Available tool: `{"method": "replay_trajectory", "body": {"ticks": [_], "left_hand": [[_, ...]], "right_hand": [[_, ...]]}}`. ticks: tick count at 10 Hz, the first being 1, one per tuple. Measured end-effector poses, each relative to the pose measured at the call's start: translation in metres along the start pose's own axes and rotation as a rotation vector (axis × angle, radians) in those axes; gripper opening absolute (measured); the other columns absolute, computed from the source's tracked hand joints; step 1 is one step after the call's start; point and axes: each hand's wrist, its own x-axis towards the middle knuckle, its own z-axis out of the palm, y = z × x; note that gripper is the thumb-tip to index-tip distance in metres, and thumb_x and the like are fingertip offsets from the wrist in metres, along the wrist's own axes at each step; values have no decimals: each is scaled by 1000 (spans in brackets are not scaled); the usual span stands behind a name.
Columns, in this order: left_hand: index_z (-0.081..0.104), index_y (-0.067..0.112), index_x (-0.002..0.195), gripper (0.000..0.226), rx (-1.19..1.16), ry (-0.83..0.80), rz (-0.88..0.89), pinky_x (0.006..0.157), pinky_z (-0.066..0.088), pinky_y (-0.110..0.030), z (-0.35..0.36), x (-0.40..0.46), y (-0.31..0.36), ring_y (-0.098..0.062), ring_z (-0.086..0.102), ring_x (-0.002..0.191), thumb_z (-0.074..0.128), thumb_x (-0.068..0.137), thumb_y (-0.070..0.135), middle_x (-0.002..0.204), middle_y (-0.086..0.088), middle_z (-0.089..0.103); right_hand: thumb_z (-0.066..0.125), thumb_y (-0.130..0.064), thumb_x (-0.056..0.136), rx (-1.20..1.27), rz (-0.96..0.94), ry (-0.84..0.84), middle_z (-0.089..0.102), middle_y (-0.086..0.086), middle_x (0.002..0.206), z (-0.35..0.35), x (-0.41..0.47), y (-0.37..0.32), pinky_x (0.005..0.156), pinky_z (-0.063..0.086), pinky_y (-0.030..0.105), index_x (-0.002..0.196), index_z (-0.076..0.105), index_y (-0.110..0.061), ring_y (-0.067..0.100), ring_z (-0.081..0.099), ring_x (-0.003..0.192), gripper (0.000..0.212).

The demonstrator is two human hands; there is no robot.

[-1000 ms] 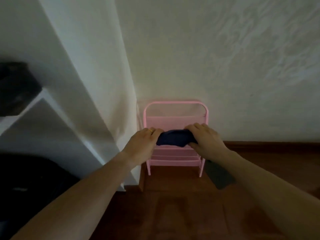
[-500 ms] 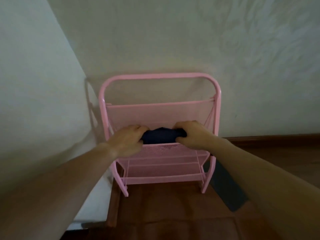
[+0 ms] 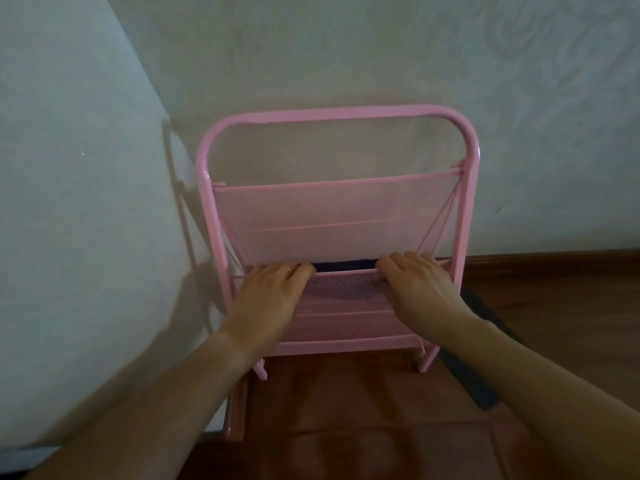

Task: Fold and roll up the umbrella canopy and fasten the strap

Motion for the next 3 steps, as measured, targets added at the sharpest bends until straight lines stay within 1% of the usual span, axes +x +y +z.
{"method": "replay_trajectory", "body": {"ticks": [1, 2, 3], "left_hand": [[69, 10, 114, 51, 28, -12, -57, 78, 57, -47, -1, 4, 6, -37, 71, 89, 78, 68, -10, 99, -14, 74], [62, 11, 124, 53, 67, -105, -67, 85, 54, -49, -12, 7, 17, -39, 68, 98, 70, 76, -10, 109, -16, 72], [45, 18, 147, 65, 190, -169, -122, 103, 46, -48, -47, -3, 22, -38, 64, 114, 60, 87, -1, 130, -15, 65]], "right_hand": [[70, -19, 86, -40, 26, 46, 66, 0, 102, 6, 4, 0, 90, 48, 37, 109, 58, -21, 19, 60, 90, 26], [70, -20, 85, -72, 70, -103, 65, 2, 110, -16, 2, -7, 96, 47, 40, 115, 55, -20, 20, 60, 98, 33], [69, -17, 86, -62, 97, -152, 60, 10, 128, -54, -8, -21, 107, 45, 46, 132, 50, -14, 28, 56, 118, 49]]}}
